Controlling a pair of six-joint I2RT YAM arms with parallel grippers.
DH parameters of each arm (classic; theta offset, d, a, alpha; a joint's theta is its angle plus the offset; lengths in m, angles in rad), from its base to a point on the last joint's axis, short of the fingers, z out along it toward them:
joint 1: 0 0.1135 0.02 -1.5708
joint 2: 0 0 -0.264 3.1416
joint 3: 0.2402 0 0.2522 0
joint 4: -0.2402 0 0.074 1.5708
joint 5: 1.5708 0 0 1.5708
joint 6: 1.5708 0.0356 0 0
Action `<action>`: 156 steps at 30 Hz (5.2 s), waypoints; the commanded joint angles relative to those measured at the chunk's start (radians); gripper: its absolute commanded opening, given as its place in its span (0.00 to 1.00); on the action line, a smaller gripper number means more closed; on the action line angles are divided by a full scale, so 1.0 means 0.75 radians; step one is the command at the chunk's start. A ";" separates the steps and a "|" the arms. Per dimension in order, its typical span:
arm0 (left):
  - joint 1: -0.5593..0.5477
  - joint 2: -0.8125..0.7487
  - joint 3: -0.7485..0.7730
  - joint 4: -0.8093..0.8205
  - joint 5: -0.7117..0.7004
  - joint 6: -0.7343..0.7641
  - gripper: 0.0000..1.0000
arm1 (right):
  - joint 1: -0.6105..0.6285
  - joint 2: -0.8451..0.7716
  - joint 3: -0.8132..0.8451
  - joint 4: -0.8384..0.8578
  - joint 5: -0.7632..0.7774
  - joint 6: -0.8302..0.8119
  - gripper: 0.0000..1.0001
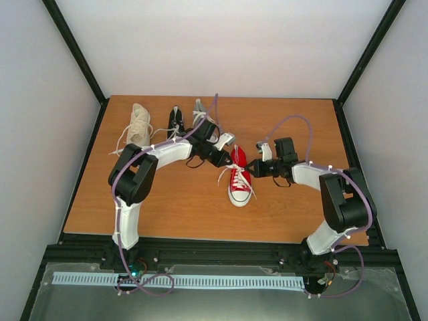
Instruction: Tie the shoes
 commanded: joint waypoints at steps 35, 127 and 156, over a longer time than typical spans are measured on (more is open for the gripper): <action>0.010 -0.107 -0.132 0.108 -0.152 -0.001 0.01 | -0.090 -0.051 -0.139 0.261 -0.124 0.169 0.58; -0.161 -0.224 -0.161 0.018 -0.297 1.212 0.44 | -0.052 -0.083 -0.098 -0.119 -0.033 0.052 0.29; -0.151 -0.198 -0.048 -0.149 -0.269 1.210 0.01 | -0.052 -0.090 -0.090 -0.142 -0.016 0.023 0.35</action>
